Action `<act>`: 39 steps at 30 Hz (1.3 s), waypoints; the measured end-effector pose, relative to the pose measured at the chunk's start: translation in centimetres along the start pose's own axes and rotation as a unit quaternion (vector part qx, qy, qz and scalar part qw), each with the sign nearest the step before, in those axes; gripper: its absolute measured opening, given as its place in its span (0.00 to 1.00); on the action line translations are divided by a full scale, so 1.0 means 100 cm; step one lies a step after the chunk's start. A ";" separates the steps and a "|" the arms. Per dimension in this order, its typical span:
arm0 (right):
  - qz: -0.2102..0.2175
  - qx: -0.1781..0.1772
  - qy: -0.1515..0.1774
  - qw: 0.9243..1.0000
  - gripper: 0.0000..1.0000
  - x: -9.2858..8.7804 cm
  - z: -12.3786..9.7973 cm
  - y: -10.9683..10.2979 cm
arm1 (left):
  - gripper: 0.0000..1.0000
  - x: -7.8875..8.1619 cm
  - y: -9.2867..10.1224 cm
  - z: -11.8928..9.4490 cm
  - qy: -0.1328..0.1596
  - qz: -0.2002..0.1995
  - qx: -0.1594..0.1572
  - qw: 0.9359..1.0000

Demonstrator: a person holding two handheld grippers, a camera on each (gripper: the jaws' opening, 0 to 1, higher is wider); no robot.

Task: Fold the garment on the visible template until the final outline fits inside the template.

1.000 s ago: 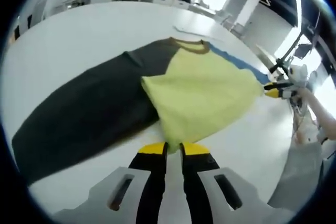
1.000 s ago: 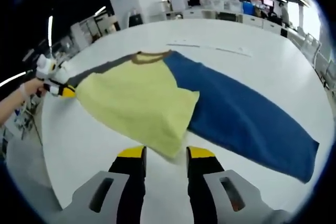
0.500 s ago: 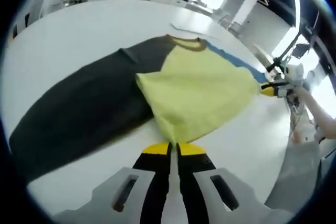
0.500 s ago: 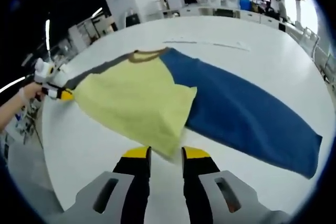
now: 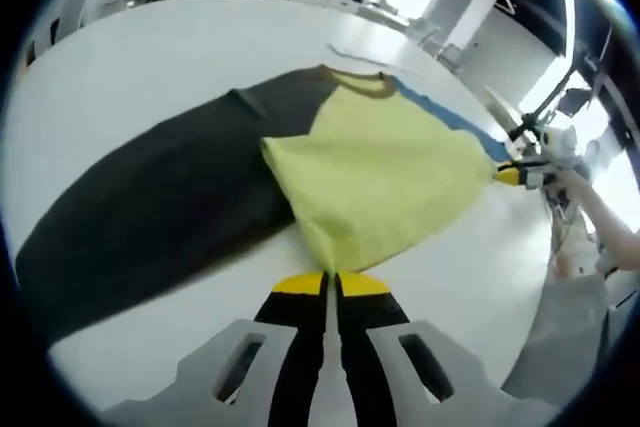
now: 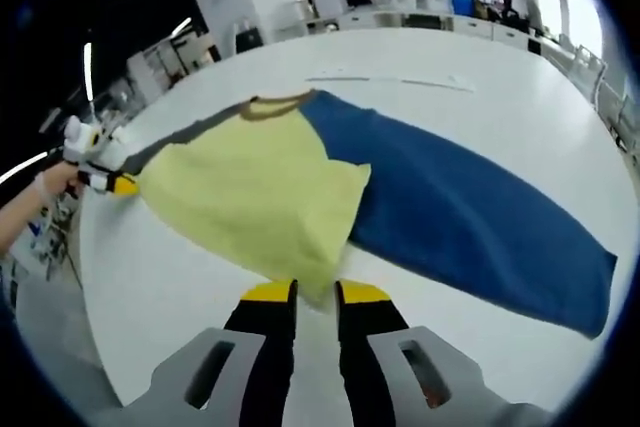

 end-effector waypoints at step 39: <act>-0.009 -0.013 0.000 1.000 0.04 -0.002 -0.010 -0.001 | 0.00 0.005 0.009 -0.015 0.010 0.023 0.008 1.000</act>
Point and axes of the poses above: the point that each gripper's makers call its tool centre point, and the gripper's own axes: z roughly forward along the fingers, y roughly to its right, x roughly out of its top, the point moved 2 cm from there along -z, roughly backward along the fingers, and after that the axes turned 2 degrees about -y, right-handed, at the moved point
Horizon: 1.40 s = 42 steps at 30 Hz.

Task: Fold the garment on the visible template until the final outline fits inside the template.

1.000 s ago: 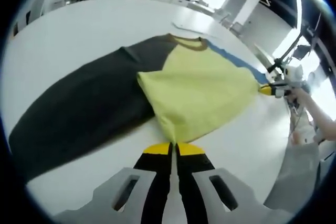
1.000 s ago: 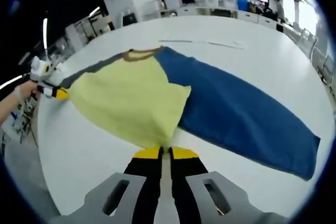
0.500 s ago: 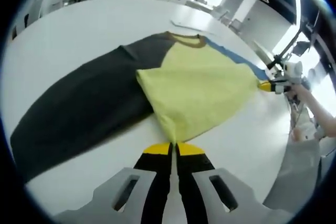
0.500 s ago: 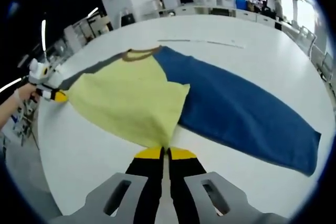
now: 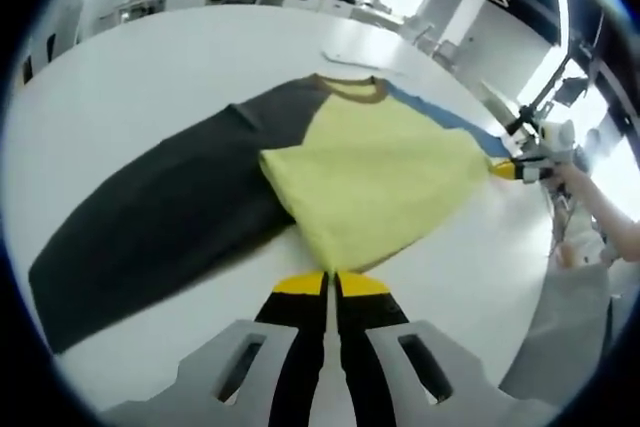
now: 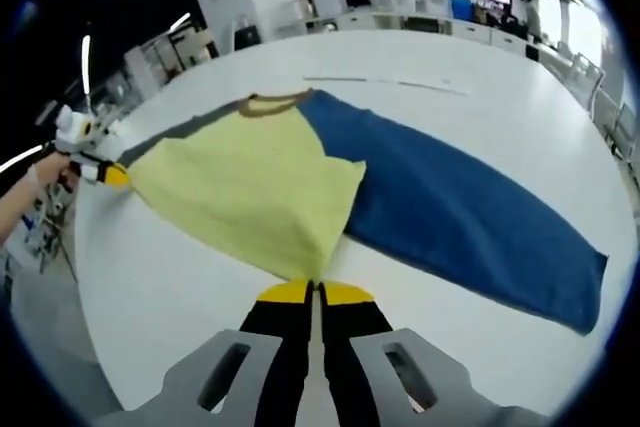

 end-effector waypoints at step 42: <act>-0.048 0.002 0.039 0.998 0.03 0.032 -0.048 -0.018 | 0.00 0.027 0.019 -0.051 0.056 0.043 0.009 0.997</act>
Point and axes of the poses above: the point that each gripper's makers call its tool centre point, and the gripper's own axes: z roughly forward along the fingers, y roughly to its right, x roughly out of its top, the point moved 2 cm from there along -z, roughly backward along the fingers, and after that the axes turned 2 degrees about -y, right-handed, at the moved point
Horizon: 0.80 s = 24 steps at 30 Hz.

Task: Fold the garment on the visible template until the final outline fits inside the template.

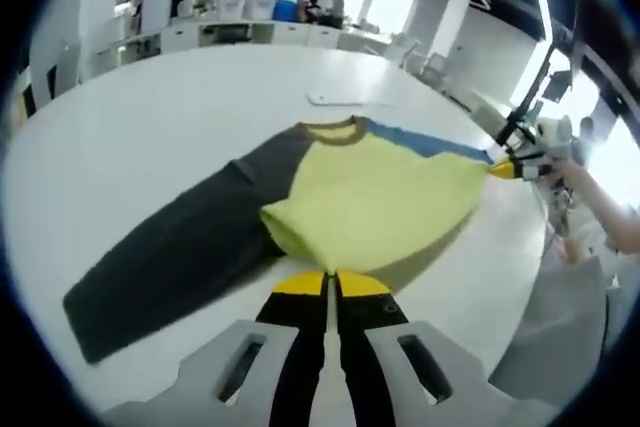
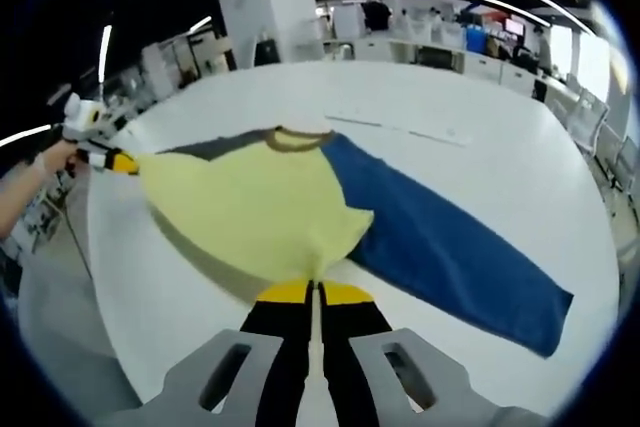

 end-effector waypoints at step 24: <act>-0.014 -0.006 0.035 0.999 0.03 0.005 -0.037 -0.008 | 0.00 0.000 0.022 -0.036 0.029 0.017 0.001 0.999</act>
Point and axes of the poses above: the point that each gripper's makers call its tool centre point, and the gripper's own axes: z roughly forward along the fingers, y roughly to its right, x roughly out of its top, the point moved 2 cm from there along -z, roughly backward along the fingers, and after that the axes turned 2 degrees about -y, right-handed, at the moved point
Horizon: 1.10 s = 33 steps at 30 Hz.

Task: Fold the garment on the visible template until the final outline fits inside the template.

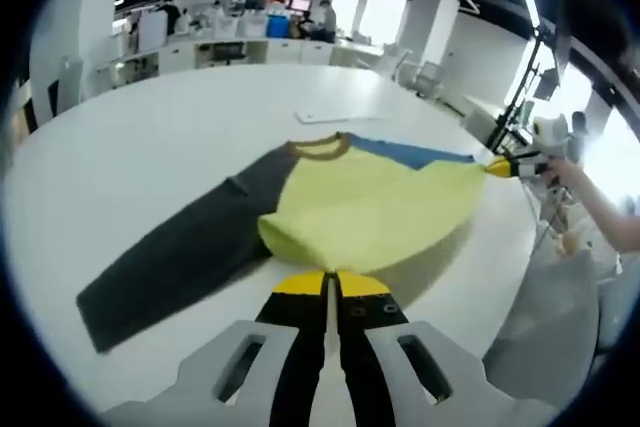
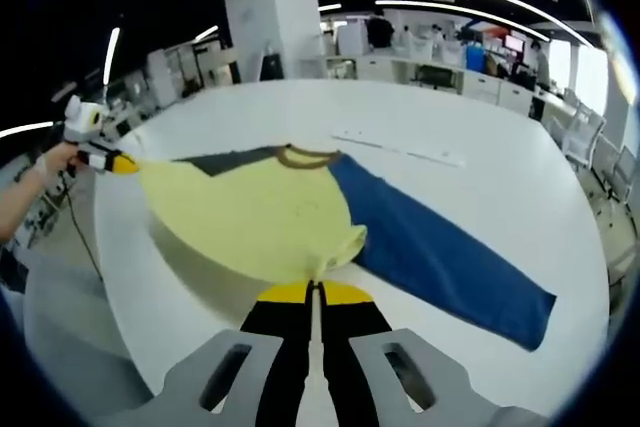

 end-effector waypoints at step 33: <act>-0.036 0.014 0.019 0.999 0.03 0.002 -0.037 -0.033 | 0.00 -0.010 0.020 -0.039 0.024 0.007 0.010 1.000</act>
Point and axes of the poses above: the point that each gripper's makers call its tool centre point, and the gripper's own axes: z roughly forward along the fingers, y roughly to its right, x roughly out of its top, the point moved 2 cm from there along -z, roughly backward along the fingers, and after that the axes turned 2 degrees about -y, right-handed, at the moved point
